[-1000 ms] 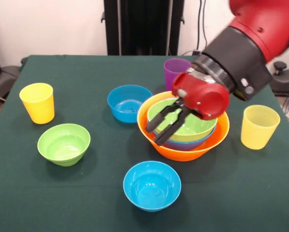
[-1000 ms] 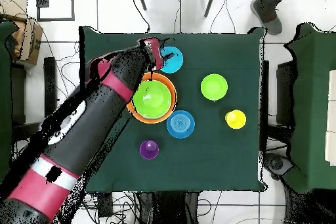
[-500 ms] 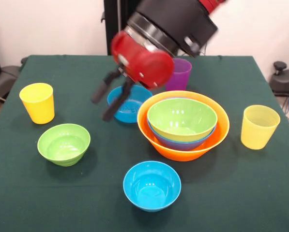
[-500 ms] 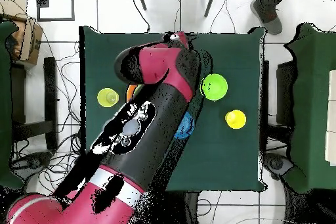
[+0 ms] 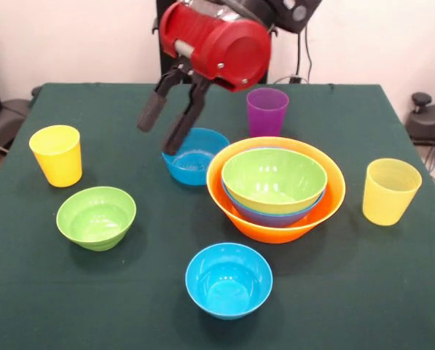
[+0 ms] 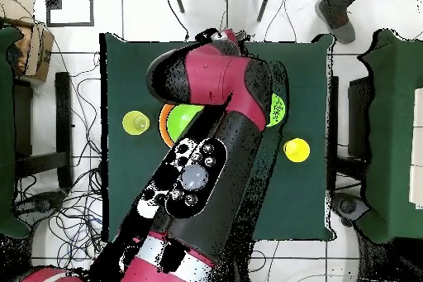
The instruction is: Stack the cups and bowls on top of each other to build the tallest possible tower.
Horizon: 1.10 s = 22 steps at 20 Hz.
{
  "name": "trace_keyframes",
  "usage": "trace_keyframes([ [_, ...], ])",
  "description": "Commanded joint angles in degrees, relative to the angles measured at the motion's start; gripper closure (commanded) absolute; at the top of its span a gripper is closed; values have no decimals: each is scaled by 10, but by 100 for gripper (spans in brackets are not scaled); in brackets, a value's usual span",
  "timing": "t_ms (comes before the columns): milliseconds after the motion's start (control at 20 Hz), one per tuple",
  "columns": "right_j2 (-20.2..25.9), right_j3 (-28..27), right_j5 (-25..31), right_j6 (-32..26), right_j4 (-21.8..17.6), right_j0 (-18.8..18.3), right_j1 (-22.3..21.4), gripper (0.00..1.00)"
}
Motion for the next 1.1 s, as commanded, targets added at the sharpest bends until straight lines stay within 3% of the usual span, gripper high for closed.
trace_keyframes([
  [50,134,41,1,-134,-49,-11,-11,0],
  [250,191,61,-18,-158,-56,-47,-31,0],
  [500,224,86,-56,-162,-84,-74,-50,0],
  [850,196,84,-88,-94,-119,-63,-54,0],
  [1100,199,75,-78,-86,-127,-69,-58,0],
])
